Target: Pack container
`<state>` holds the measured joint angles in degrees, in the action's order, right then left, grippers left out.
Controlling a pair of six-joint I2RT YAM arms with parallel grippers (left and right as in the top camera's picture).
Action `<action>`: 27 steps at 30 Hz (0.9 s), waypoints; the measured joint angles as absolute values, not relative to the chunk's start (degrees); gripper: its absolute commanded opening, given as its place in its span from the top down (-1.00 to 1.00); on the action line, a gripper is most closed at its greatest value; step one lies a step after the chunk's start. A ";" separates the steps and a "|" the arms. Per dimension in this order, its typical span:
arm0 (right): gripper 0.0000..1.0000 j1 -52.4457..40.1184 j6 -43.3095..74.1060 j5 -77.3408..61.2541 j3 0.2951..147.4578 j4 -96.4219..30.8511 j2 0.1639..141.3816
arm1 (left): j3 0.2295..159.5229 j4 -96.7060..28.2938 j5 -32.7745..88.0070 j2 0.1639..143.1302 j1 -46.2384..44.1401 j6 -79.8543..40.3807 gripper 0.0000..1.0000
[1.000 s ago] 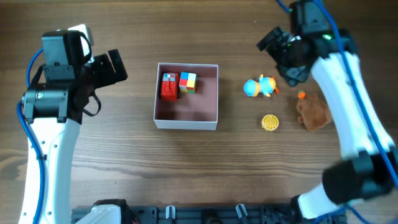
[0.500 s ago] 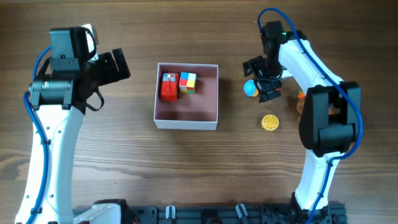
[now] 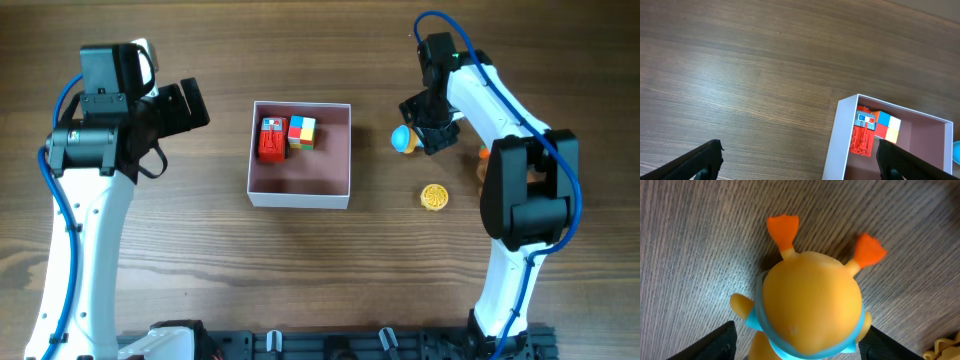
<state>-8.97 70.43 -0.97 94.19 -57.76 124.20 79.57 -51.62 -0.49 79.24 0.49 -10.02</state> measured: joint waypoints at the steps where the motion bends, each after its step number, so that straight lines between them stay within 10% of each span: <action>1: -0.38 -8.97 70.43 -0.99 94.08 -57.71 124.20 | 79.57 -51.62 -0.49 79.24 0.49 -10.02 -1.00; 12: 0.64 -8.97 68.53 -0.82 89.58 -53.82 124.20 | 79.57 -51.62 -0.49 79.24 0.49 -10.02 -0.99; 27: 0.91 -8.99 42.28 0.36 89.10 -53.67 121.89 | 79.57 -51.64 -0.49 79.24 0.49 -10.04 -1.00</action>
